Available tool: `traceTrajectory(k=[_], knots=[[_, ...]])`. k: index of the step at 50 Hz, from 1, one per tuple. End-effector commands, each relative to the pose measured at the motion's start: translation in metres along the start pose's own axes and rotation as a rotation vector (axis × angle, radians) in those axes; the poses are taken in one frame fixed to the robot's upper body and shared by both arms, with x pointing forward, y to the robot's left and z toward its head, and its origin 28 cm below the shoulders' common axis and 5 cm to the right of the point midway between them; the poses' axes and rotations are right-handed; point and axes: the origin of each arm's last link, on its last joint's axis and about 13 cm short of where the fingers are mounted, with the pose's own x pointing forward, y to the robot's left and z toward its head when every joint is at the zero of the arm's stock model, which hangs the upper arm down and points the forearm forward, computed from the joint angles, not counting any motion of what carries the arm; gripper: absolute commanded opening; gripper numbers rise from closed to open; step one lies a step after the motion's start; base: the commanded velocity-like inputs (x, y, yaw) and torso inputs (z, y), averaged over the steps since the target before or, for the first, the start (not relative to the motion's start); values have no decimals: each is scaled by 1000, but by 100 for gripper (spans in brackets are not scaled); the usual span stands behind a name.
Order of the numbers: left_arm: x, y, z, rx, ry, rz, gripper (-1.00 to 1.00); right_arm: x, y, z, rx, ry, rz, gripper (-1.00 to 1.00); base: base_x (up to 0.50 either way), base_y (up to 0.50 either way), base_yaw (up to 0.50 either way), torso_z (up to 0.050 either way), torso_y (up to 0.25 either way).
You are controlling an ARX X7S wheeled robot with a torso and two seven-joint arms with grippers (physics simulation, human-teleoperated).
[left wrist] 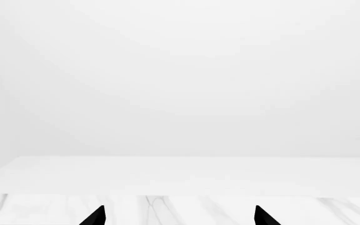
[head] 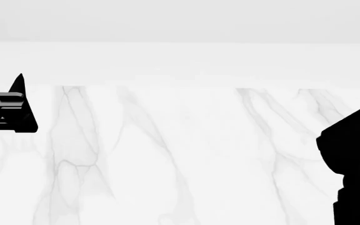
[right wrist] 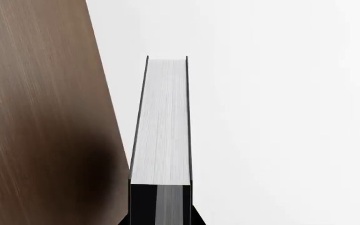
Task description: Pick up the book on the left and place it on top of the shelf.
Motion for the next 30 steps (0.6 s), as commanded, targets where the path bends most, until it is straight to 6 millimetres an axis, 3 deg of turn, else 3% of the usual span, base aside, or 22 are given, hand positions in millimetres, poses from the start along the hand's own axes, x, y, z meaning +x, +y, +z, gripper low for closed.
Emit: traceTrajectory(k=[1,17,18,30], knots=[[0,1,-1,-3,2,2,100,4,-11,2,-53,-49,-221,-100,0,0,0,0,0],[1,0,-3,-4,6,0,100,0,-8,8,-22,-110,-185,-100,0,0,0,0,1],[1,0,-3,-4,5,1,100,0,-7,9,-13,-119,-180,100,0,0,0,0,0],[1,0,-3,-7,6,-1,100,-2,-7,11,-7,-141,-188,100,0,0,0,0,1]])
